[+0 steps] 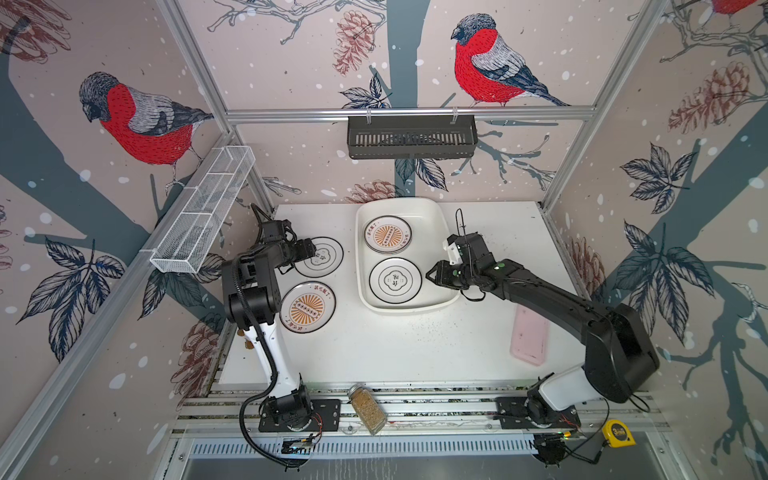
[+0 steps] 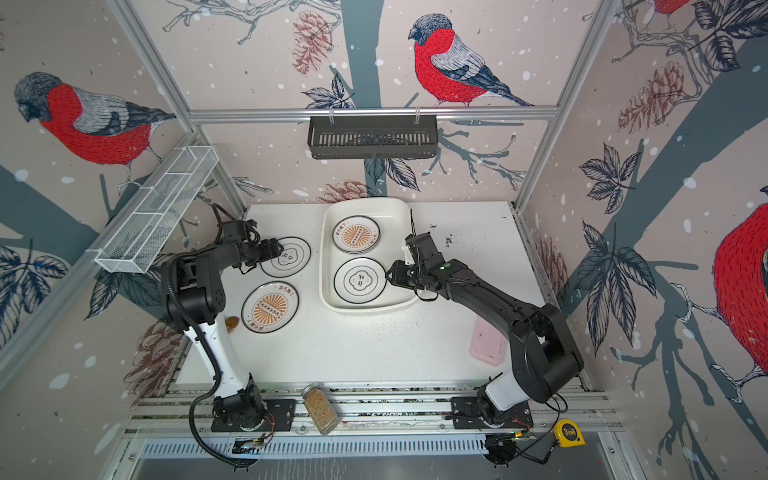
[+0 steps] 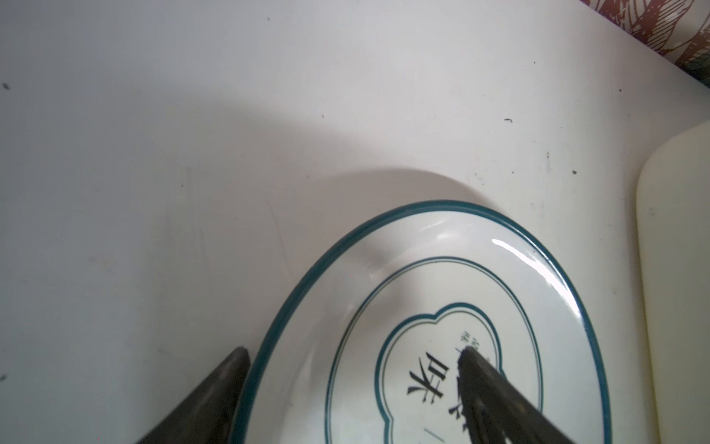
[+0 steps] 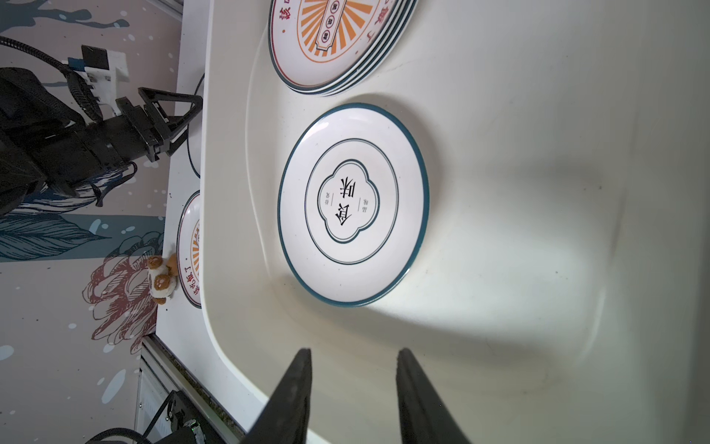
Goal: Place the plates into the plastic bin on the countertop
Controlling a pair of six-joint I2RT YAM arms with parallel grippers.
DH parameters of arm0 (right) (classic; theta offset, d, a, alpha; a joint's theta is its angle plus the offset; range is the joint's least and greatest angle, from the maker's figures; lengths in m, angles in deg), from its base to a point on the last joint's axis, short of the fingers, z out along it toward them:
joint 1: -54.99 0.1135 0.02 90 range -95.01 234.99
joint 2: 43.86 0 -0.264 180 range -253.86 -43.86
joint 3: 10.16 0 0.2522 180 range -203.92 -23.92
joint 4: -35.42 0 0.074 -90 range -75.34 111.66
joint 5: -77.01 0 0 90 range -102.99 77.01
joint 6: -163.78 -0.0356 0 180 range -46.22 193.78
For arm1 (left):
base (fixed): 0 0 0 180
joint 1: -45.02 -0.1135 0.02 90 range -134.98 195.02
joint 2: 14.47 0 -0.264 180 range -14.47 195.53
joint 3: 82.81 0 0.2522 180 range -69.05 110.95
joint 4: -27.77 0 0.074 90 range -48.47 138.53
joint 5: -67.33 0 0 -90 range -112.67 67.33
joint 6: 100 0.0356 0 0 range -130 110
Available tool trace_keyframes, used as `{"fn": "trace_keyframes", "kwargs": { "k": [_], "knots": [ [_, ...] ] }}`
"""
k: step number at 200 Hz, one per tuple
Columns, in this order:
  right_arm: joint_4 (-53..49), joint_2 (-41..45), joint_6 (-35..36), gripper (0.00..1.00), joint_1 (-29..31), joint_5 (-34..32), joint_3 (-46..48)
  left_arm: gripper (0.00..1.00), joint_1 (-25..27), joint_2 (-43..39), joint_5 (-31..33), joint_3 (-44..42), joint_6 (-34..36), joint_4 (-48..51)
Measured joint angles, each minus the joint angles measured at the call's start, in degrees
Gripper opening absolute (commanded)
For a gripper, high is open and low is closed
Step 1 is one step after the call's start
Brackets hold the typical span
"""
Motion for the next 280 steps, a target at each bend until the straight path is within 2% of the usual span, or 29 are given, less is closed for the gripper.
{"fn": "trace_keyframes", "kwargs": {
  "k": [42,104,122,167,185,202,280],
  "knots": [
    [0.66,-0.13,-1.11,0.38,0.74,-0.37,0.24,0.76,-1.75,0.2,-4.85,-0.31,-0.2,-0.31],
    [2.8,-1.09,-1.7,0.38,1.81,-0.42,0.52,0.73,-3.17,0.68,-9.42,-0.83,-0.5,-1.33],
    [3.5,-1.09,-1.75,0.37,2.01,-0.39,0.87,0.68,-3.61,0.66,-11.06,-1.55,-0.31,-2.14],
    [4.94,-0.83,-2.84,0.37,2.12,-0.37,2.19,0.65,-5.49,1.33,-15.52,-1.79,0.55,-1.97],
    [5.2,-0.61,-2.95,0.37,2.12,-0.35,2.6,0.6,-6.51,1.81,-17.62,-1.77,0.85,-1.88],
    [5.81,-0.52,-2.97,0.37,2.14,-0.31,2.97,0.59,-7.3,2.14,-19.04,-1.73,1.68,-1.53],
    [7.8,-0.52,-3.19,0.36,2.23,0.39,3.82,0.48,-7.69,2.16,-21.18,-1.68,4.57,1.53]
  ]
}}
